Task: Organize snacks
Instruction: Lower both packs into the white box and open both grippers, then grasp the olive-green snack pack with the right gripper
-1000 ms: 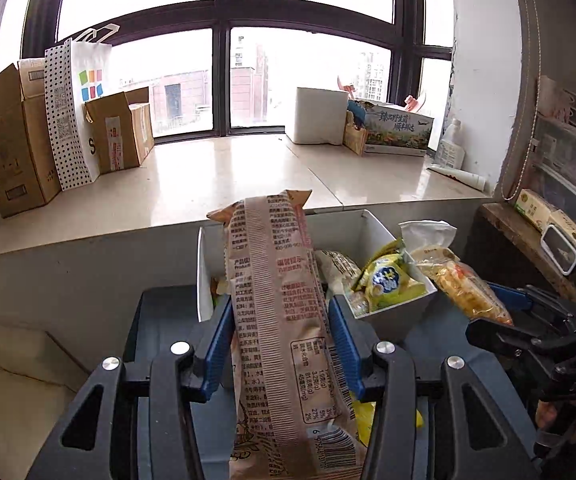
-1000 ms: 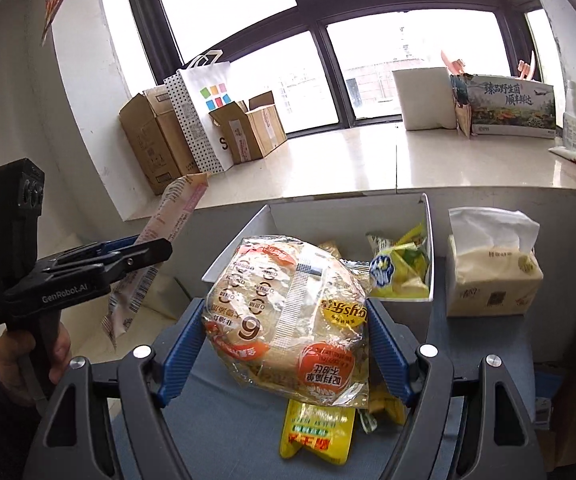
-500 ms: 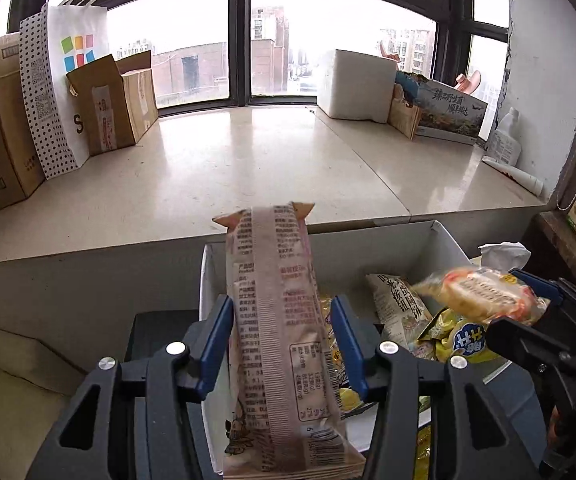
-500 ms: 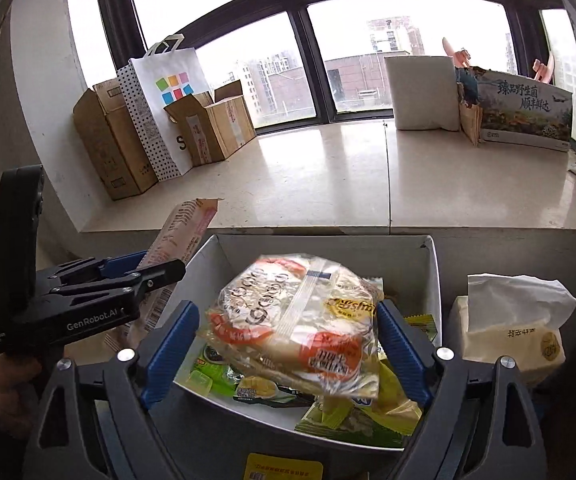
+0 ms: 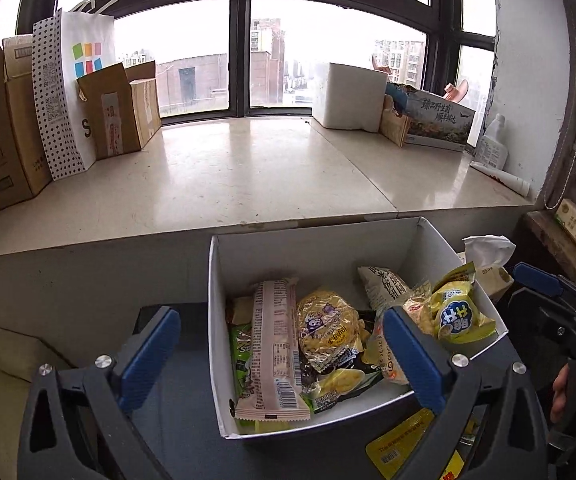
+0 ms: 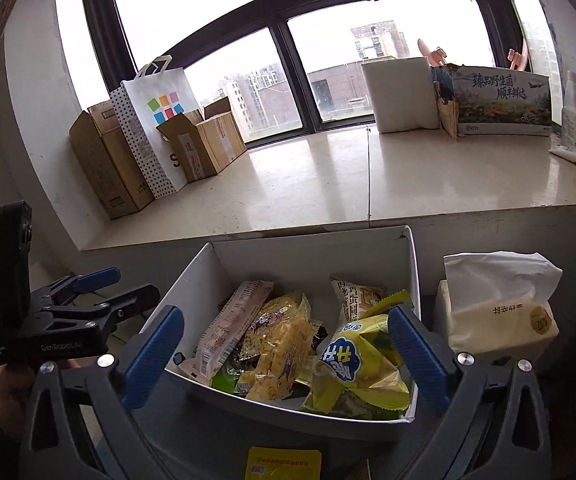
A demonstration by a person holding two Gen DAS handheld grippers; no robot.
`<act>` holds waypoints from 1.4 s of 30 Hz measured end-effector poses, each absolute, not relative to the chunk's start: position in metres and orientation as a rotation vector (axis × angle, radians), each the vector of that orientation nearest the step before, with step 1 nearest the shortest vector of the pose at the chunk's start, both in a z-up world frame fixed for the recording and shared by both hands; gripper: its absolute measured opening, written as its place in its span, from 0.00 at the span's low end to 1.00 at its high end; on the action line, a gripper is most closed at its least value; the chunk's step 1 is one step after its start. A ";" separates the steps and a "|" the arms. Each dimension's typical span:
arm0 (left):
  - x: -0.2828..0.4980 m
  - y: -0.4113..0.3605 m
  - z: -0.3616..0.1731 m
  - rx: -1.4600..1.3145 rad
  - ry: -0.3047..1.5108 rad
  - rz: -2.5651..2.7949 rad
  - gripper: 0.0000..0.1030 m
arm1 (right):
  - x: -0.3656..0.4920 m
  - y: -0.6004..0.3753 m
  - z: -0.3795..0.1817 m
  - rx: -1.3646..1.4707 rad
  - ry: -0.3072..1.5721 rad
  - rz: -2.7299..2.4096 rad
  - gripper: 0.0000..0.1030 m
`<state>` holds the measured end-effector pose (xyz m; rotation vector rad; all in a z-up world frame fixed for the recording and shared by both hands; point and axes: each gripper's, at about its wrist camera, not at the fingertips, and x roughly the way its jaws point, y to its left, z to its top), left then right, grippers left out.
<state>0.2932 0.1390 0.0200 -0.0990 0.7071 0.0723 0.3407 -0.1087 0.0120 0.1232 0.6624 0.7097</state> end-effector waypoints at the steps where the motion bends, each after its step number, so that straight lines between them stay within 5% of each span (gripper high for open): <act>1: 0.287 0.138 0.022 -0.107 0.706 0.054 1.00 | 0.336 -0.112 0.015 0.128 0.654 0.709 1.00; 10: 0.182 0.107 0.032 -0.054 0.646 -0.006 1.00 | 0.259 -0.178 0.015 0.212 0.608 0.762 1.00; 22: 0.047 0.081 -0.019 -0.278 0.655 -0.022 1.00 | 0.192 -0.204 -0.075 0.145 0.794 0.742 1.00; 42: 0.045 0.063 -0.049 -0.253 0.742 -0.044 1.00 | 0.280 -0.140 -0.129 -0.153 0.910 0.596 1.00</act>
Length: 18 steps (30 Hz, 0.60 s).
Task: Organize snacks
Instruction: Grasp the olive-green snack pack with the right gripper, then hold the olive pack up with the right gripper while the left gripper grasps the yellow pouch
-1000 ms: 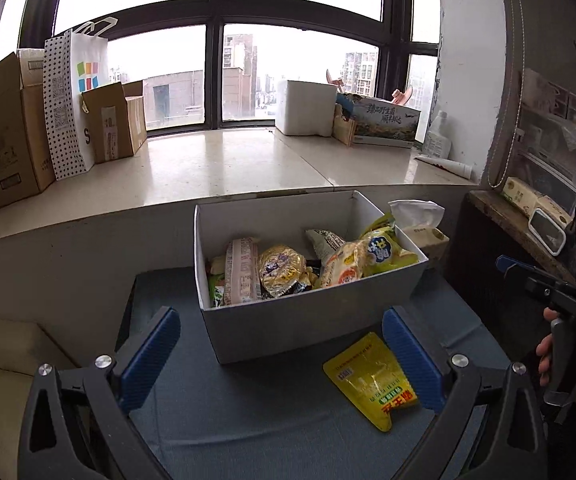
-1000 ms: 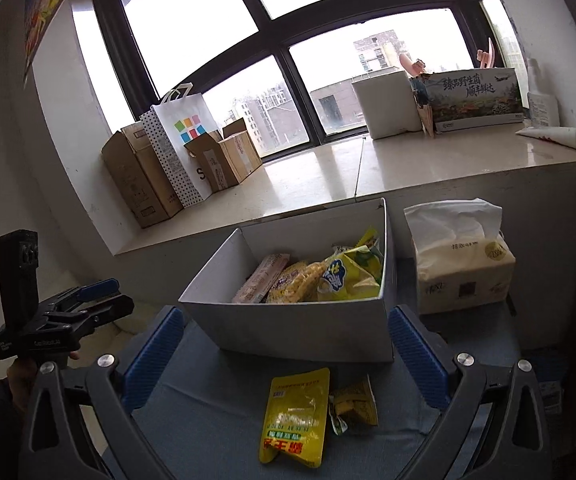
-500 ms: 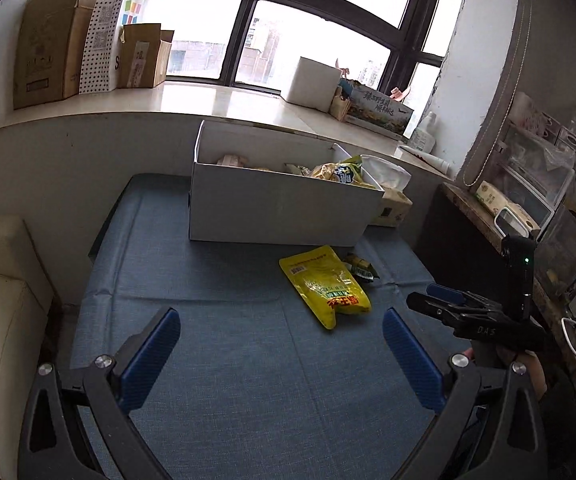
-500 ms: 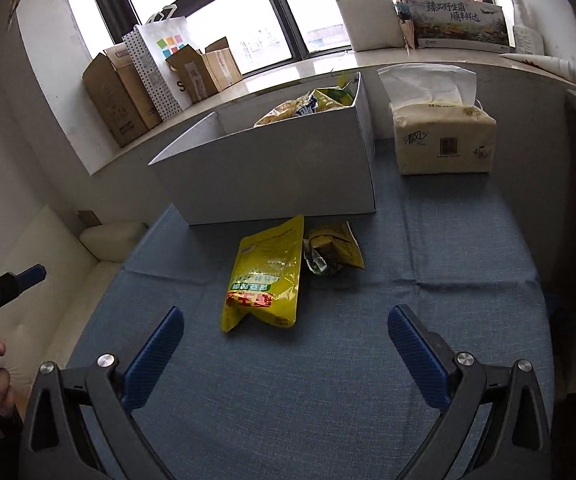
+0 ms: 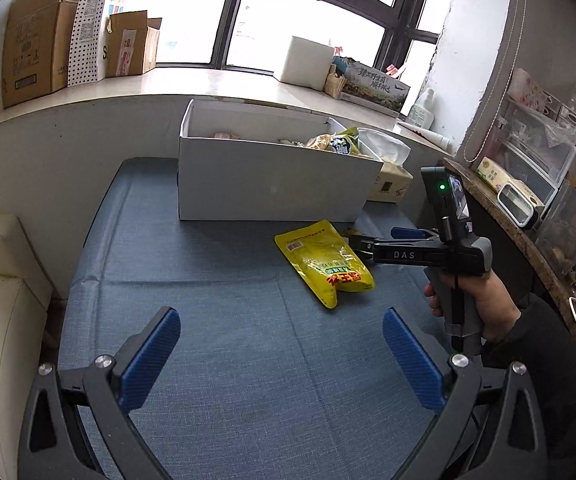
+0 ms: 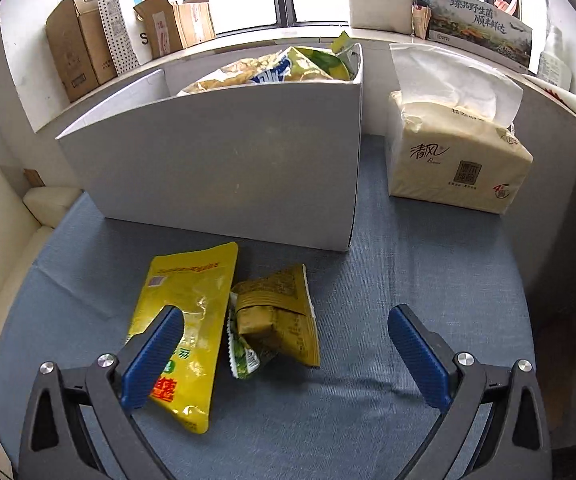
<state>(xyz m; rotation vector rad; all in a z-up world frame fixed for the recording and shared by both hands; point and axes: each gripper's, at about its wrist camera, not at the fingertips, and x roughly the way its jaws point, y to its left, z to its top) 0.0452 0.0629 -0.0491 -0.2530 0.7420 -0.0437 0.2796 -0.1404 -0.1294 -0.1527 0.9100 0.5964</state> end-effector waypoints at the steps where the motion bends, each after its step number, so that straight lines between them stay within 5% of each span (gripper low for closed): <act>1: 0.046 0.064 -0.050 -0.254 0.745 -0.041 1.00 | 0.283 -0.139 -0.133 -0.154 0.926 0.596 1.00; 4: 0.049 0.066 -0.054 -0.262 0.756 -0.027 1.00 | 0.286 -0.137 -0.142 -0.173 0.946 0.581 0.94; 6: 0.052 0.067 -0.056 -0.273 0.759 -0.025 1.00 | 0.286 -0.137 -0.147 -0.164 0.958 0.618 0.58; 7: 0.053 0.068 -0.056 -0.274 0.760 -0.028 1.00 | 0.285 -0.138 -0.146 -0.169 0.946 0.606 0.49; 18: 0.094 0.032 -0.064 -0.151 0.830 -0.063 1.00 | 0.262 -0.184 -0.116 -0.002 0.869 0.643 0.41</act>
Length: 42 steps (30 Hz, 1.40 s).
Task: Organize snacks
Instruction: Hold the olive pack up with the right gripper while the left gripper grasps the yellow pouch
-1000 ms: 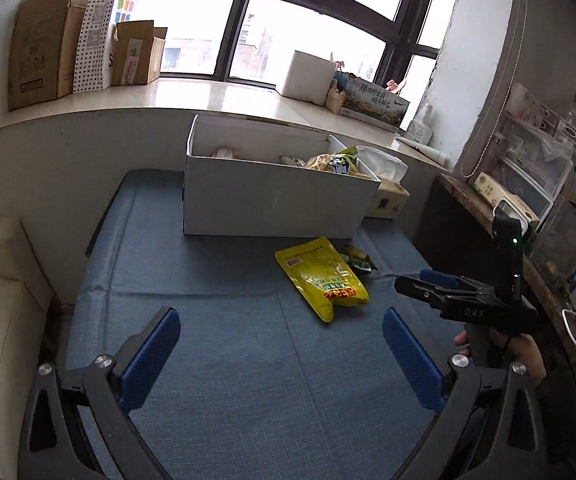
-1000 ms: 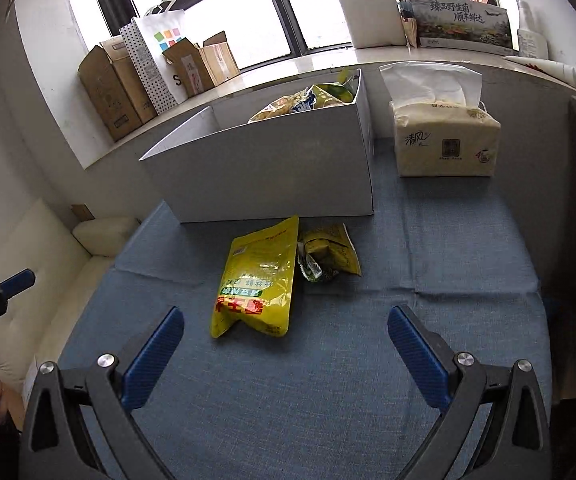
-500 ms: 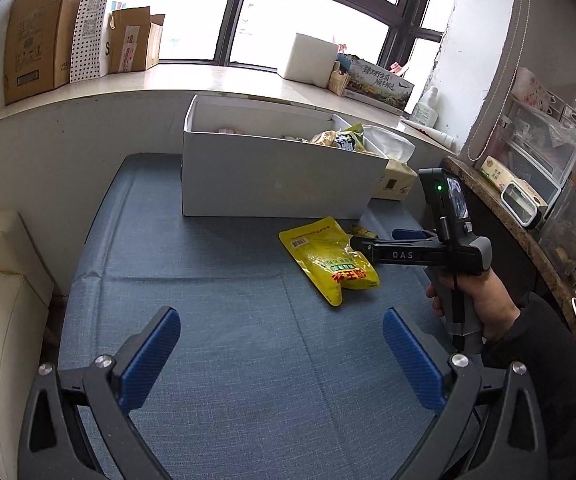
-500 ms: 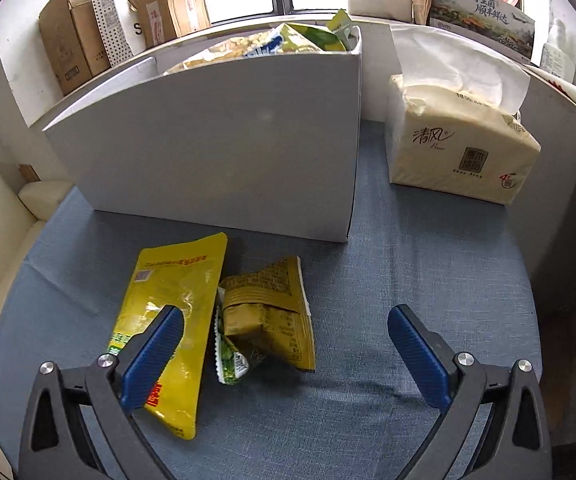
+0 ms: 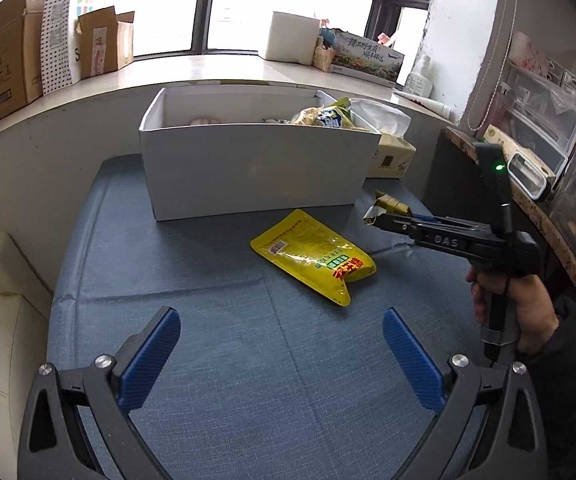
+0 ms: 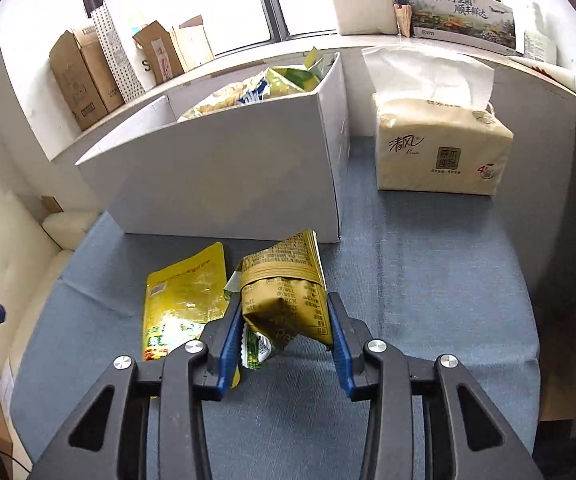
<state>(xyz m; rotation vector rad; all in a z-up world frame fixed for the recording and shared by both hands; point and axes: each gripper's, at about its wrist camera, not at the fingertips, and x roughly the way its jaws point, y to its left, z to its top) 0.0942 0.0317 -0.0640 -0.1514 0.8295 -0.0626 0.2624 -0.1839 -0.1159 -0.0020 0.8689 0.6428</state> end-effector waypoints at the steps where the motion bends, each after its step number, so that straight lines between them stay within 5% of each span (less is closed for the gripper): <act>1: 0.102 0.025 -0.066 -0.148 0.846 -0.067 1.00 | 0.258 -0.192 -0.111 0.020 0.860 0.646 0.41; 16: 0.221 -0.053 -0.128 -0.118 1.044 0.153 1.00 | 0.209 -0.281 -0.087 0.169 0.784 0.553 0.41; 26: 0.225 -0.050 -0.153 -0.128 1.069 0.145 0.98 | 0.199 -0.285 -0.097 0.183 0.793 0.575 0.41; 28: 0.213 -0.042 -0.147 -0.102 1.050 0.140 0.72 | 0.196 -0.284 -0.097 0.185 0.788 0.583 0.41; 29: 0.207 -0.034 -0.145 -0.120 1.044 0.125 0.67 | 0.195 -0.282 -0.098 0.183 0.786 0.588 0.41; 38: 0.159 0.033 -0.123 -0.269 0.965 0.045 0.59 | 0.189 -0.260 -0.101 0.164 0.796 0.628 0.41; 40: 0.147 0.042 -0.111 -0.257 0.920 0.036 0.48 | 0.187 -0.254 -0.099 0.158 0.795 0.637 0.41; 42: 0.137 0.045 -0.096 -0.238 0.892 0.025 0.48 | 0.185 -0.248 -0.097 0.145 0.791 0.646 0.41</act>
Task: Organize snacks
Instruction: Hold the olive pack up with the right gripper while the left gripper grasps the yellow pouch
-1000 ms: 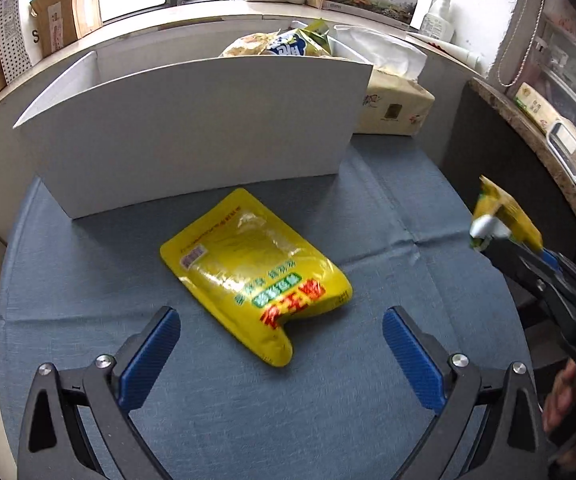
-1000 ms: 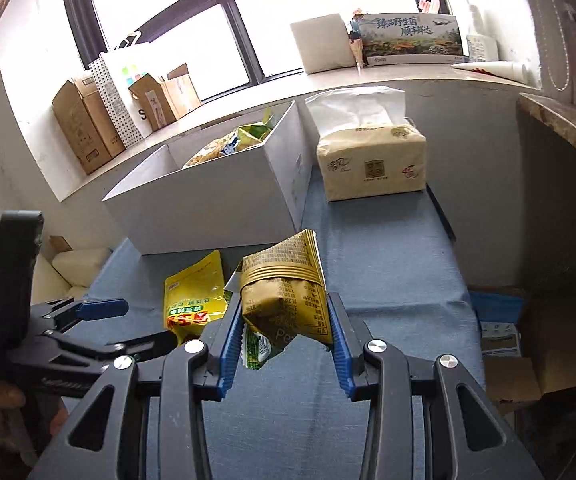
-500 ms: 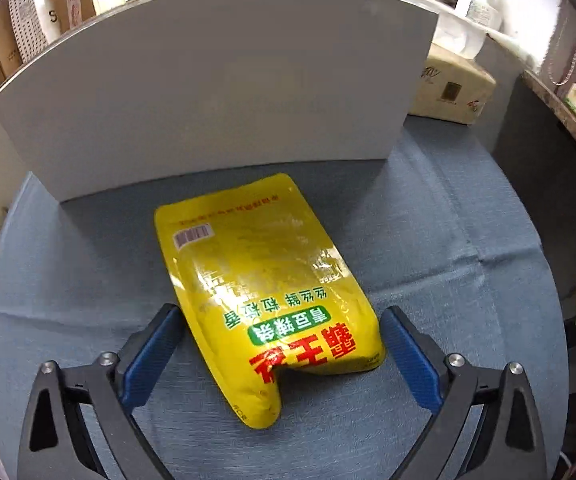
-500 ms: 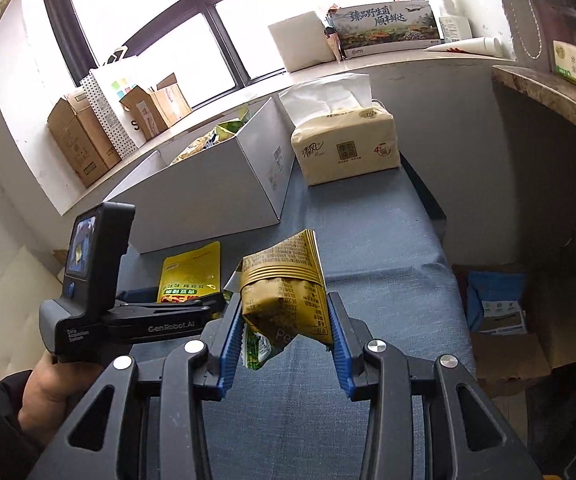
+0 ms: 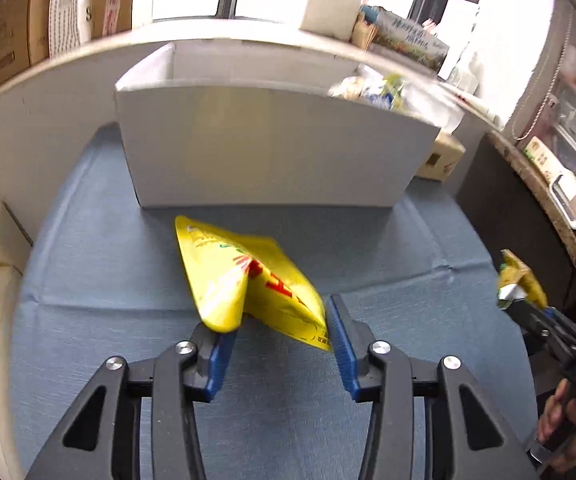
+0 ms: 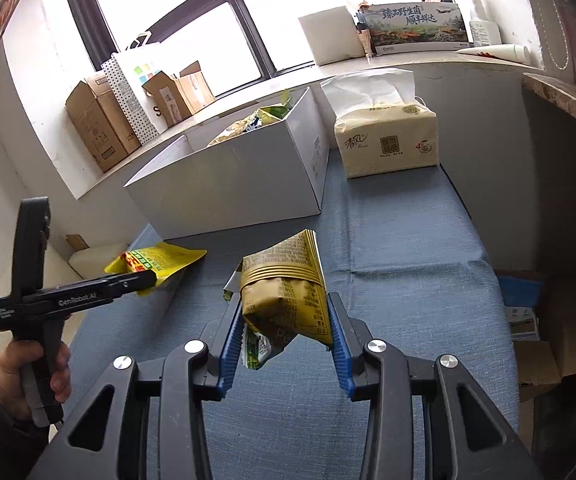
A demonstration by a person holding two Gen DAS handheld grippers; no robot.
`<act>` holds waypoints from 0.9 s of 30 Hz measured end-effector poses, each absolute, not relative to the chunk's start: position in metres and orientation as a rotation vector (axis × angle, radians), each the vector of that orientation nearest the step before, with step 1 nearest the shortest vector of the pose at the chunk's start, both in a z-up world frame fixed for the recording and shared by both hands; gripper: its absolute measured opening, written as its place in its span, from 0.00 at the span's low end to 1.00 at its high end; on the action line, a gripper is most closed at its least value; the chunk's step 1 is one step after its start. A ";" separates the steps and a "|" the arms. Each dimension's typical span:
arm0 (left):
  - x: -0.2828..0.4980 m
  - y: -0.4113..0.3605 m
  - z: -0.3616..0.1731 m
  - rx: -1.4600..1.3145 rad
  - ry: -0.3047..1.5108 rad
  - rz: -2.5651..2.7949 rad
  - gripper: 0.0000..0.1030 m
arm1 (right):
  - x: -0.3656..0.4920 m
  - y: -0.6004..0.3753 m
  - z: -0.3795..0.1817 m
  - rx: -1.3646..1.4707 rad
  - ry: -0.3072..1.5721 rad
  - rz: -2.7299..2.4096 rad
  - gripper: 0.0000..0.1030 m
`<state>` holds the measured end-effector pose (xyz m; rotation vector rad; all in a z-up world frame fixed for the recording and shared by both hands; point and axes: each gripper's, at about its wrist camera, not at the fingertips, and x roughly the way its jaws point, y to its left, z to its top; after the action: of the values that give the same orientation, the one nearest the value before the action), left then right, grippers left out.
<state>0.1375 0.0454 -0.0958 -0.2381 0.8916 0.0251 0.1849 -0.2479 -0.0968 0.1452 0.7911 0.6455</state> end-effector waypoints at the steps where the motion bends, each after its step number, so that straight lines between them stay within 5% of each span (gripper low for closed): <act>1: 0.136 0.044 -0.090 -0.211 0.887 0.027 0.46 | 0.185 -0.244 -0.096 0.141 0.790 0.654 0.41; 21: 0.114 0.049 -0.058 -0.193 0.798 -0.026 0.37 | 0.173 -0.210 -0.088 0.093 0.781 0.703 0.41; 23: 0.113 0.049 -0.057 -0.183 0.796 -0.028 0.27 | 0.173 -0.209 -0.088 0.095 0.782 0.708 0.41; 24: 0.112 0.049 -0.057 -0.180 0.797 -0.023 0.08 | 0.172 -0.209 -0.088 0.096 0.781 0.706 0.41; 27: 0.114 0.051 -0.058 -0.170 0.804 -0.017 0.08 | 0.172 -0.208 -0.089 0.093 0.780 0.708 0.41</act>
<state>0.1143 0.0506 -0.0583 -0.1702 0.8036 -0.0168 0.1722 -0.2082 -0.0886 0.0935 0.7801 0.7077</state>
